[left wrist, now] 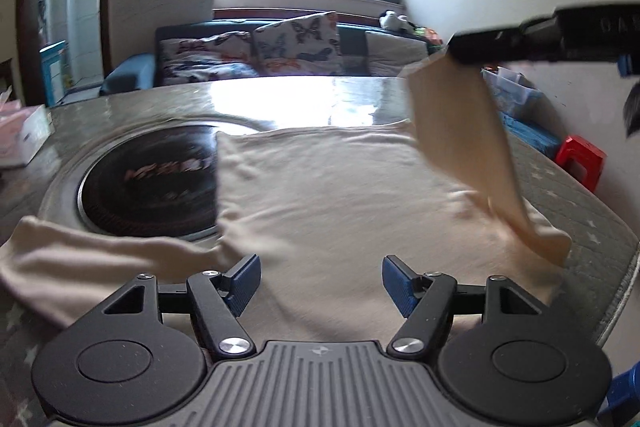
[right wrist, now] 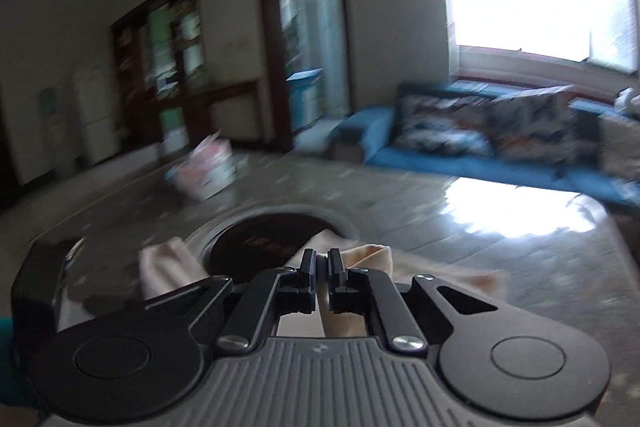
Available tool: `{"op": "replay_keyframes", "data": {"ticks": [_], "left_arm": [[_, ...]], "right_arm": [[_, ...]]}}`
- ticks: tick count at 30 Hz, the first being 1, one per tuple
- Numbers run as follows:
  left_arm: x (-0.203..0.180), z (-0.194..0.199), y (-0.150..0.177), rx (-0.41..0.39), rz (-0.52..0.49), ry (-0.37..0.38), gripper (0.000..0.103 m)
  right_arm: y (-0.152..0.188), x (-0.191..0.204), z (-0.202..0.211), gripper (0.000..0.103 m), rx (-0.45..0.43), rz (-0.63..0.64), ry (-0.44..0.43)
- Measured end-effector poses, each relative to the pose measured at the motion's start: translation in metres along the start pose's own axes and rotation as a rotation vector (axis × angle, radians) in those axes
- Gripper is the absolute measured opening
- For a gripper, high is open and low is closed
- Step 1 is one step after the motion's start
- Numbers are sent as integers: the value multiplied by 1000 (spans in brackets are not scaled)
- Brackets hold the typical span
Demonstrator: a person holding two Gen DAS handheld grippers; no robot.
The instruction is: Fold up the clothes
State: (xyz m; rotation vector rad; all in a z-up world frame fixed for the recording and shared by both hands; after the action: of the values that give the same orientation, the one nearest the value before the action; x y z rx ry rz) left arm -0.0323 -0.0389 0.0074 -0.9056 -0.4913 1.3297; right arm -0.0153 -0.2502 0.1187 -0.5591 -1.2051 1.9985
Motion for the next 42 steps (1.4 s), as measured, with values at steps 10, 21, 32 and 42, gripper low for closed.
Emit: {"op": "replay_keyframes", "data": {"ticks": [10, 21, 32, 42], "left_arm": [[11, 9, -1, -11, 18, -18, 70], [-13, -18, -7, 31, -30, 14, 51], [-21, -32, -4, 81, -58, -8, 14], [-19, -16, -20, 29, -61, -28, 8]], "right_arm": [[23, -3, 9, 21, 73, 26, 17], [93, -79, 21, 21, 267, -37, 174], [112, -90, 14, 23, 269, -41, 141], [111, -85, 12, 23, 250, -26, 90]]}}
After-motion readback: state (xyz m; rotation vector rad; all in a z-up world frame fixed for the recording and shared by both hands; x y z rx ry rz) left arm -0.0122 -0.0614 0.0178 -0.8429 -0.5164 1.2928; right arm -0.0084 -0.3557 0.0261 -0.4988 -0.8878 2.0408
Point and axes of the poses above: each gripper's, at about its wrist camera, not at the fingertips, and z roughly against the way its jaws point, x to its left, y to its underside, the point moved 4 cm from there along -z, roughly the way its jaws point, and after that the axes turned 6 degrees about z, right-handed, at the moved point
